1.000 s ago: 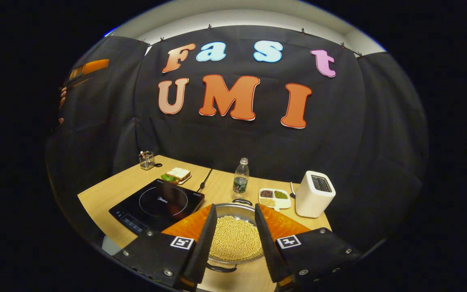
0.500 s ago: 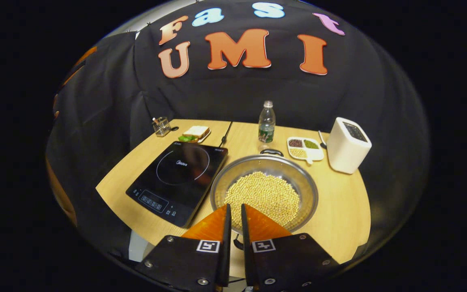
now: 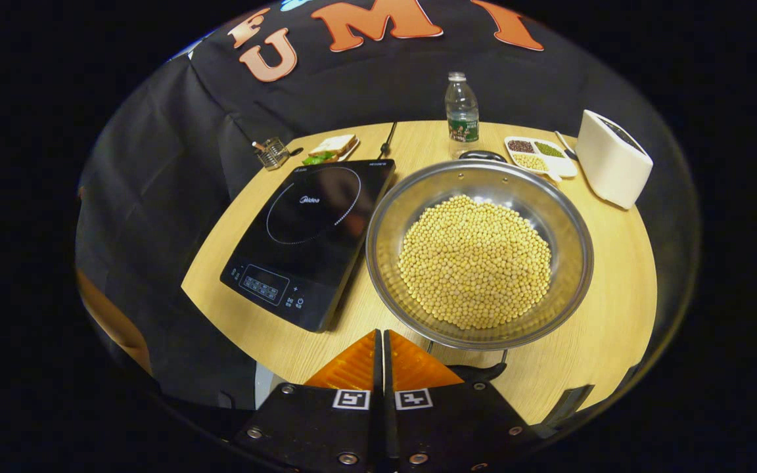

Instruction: First push the handle of the pot to place it horizontally, then grasp the pot with both hands and set it on the induction cooktop.

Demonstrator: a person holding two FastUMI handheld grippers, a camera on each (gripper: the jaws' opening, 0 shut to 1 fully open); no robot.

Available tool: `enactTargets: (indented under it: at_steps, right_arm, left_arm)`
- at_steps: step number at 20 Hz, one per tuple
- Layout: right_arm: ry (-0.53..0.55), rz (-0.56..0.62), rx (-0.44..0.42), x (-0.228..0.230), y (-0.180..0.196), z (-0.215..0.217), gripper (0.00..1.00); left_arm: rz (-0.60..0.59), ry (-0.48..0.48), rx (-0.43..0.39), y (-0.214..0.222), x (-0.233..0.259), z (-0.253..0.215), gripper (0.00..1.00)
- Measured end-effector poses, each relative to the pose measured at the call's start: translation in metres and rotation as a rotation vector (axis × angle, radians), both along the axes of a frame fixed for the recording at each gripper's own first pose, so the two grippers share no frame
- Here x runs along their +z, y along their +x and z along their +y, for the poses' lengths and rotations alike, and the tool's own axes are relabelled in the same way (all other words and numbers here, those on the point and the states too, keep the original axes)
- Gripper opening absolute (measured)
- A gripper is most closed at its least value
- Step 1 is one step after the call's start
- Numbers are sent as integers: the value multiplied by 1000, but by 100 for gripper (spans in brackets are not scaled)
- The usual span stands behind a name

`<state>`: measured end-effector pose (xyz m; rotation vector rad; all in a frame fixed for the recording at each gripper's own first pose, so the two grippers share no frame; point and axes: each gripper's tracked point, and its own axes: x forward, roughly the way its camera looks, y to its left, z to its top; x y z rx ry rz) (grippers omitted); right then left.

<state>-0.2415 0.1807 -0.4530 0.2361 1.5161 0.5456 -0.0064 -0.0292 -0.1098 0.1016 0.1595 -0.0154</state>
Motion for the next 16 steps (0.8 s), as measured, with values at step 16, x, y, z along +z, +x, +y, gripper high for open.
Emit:
enactTargets:
  at_steps: [16]
  right_arm:
    - [-19, 70, 39, -38, -15, 0, 0]
  left_arm:
    - [119, -50, 30, 5, -32, 10, 99]
